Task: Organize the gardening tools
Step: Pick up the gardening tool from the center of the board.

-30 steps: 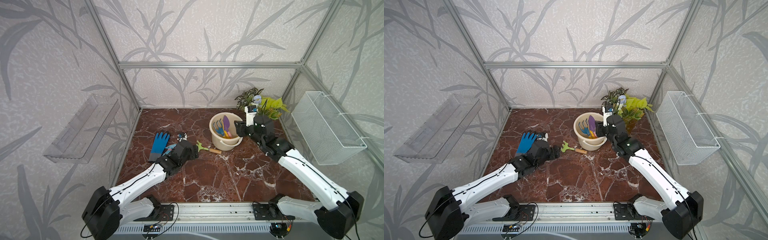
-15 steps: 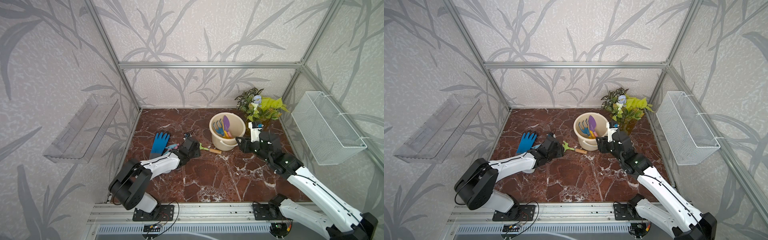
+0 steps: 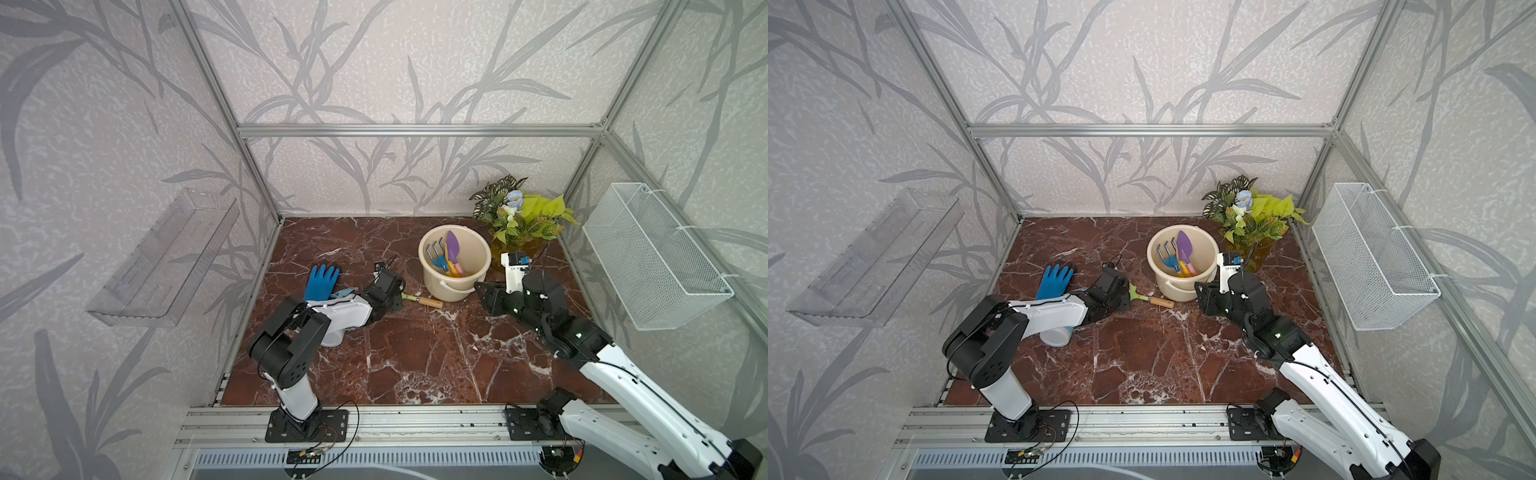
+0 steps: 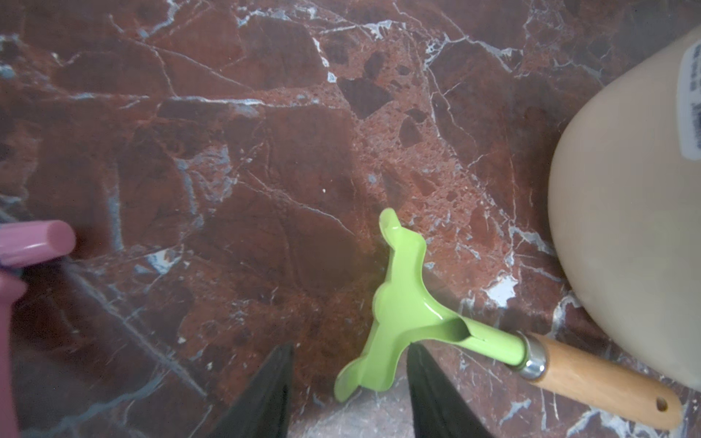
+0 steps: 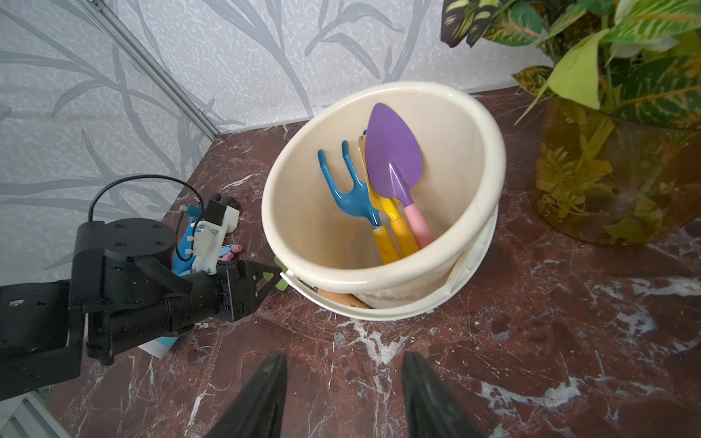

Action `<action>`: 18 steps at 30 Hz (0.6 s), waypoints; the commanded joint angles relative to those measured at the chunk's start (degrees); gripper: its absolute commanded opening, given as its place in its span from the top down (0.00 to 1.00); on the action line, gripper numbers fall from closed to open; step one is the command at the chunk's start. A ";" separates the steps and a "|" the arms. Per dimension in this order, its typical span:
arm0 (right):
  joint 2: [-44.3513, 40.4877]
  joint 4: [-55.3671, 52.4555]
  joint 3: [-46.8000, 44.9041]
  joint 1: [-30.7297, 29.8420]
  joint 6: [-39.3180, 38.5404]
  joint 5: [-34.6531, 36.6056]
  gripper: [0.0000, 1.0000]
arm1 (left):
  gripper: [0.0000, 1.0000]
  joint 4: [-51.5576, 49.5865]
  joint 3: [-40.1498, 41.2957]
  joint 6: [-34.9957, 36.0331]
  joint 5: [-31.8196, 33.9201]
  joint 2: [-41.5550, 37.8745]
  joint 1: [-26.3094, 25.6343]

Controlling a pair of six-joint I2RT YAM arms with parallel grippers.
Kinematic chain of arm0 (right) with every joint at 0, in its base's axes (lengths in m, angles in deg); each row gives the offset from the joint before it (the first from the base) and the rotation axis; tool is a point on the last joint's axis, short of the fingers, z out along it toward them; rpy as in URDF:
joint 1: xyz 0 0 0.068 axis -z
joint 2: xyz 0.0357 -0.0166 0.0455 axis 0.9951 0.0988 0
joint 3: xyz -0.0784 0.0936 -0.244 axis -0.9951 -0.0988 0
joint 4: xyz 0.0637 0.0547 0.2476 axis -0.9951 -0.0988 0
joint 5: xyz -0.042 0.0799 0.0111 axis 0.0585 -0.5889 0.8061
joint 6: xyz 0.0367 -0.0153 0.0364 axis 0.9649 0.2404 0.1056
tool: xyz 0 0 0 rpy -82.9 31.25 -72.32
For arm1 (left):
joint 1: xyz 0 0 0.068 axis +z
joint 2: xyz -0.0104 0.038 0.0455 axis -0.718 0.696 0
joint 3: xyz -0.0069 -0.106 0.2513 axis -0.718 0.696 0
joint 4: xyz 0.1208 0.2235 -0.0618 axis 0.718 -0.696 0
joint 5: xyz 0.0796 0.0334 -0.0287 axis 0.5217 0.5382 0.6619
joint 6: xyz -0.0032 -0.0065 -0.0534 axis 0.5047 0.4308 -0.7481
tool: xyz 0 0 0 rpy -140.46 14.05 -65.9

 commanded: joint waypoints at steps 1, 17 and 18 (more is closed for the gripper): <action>-0.28 -0.55 -1.06 -0.32 0.77 0.15 0.47 | 0.54 1.94 -2.07 2.07 0.46 1.14 0.25; 0.29 -0.55 -1.47 -0.38 0.88 0.82 0.47 | 0.68 3.04 -4.85 5.26 -0.70 5.89 0.12; 0.34 -0.55 -1.46 -0.38 0.90 0.86 0.47 | 0.70 2.98 -4.93 5.43 -0.60 6.11 0.13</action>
